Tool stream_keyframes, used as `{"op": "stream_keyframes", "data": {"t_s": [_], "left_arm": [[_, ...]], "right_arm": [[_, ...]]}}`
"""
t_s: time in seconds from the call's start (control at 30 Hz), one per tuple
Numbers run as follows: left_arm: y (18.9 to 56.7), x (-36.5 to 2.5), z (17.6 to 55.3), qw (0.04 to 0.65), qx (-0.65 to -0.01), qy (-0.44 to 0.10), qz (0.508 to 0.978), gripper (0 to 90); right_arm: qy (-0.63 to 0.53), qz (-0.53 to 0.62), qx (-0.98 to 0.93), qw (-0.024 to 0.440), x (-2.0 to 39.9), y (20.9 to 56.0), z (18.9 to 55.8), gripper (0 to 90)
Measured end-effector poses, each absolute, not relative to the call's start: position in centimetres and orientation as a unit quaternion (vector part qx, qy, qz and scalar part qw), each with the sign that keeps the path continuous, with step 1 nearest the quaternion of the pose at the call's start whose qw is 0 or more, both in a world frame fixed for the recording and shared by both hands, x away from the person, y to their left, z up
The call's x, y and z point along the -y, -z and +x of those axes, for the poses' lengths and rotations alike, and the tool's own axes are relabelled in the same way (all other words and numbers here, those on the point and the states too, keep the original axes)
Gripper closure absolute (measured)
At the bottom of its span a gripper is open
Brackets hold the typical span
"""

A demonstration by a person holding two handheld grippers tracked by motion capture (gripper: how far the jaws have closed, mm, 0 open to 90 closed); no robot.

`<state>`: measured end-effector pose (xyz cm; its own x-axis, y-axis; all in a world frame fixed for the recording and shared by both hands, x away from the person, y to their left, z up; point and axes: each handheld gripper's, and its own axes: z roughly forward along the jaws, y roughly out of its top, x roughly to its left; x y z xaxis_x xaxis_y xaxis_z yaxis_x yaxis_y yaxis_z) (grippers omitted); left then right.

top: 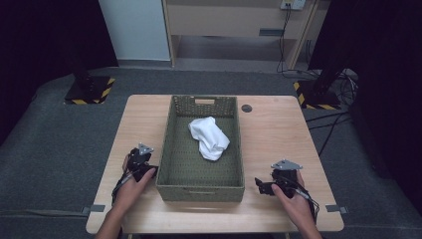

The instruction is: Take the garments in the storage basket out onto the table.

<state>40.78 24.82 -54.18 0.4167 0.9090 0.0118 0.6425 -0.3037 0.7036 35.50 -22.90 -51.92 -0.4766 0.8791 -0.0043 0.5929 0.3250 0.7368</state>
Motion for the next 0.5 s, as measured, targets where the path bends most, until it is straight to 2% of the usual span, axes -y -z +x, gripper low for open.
{"op": "stream_keyframes", "data": {"t_s": [0.5], "left_arm": [[54.2, -24.8, 40.8, 0.317, -0.497, -0.21, 0.78, 0.0]], "right_arm": [[-0.368, 0.462, -0.778, 0.212, 23.4, 50.0, 35.2, 2.8]]}}
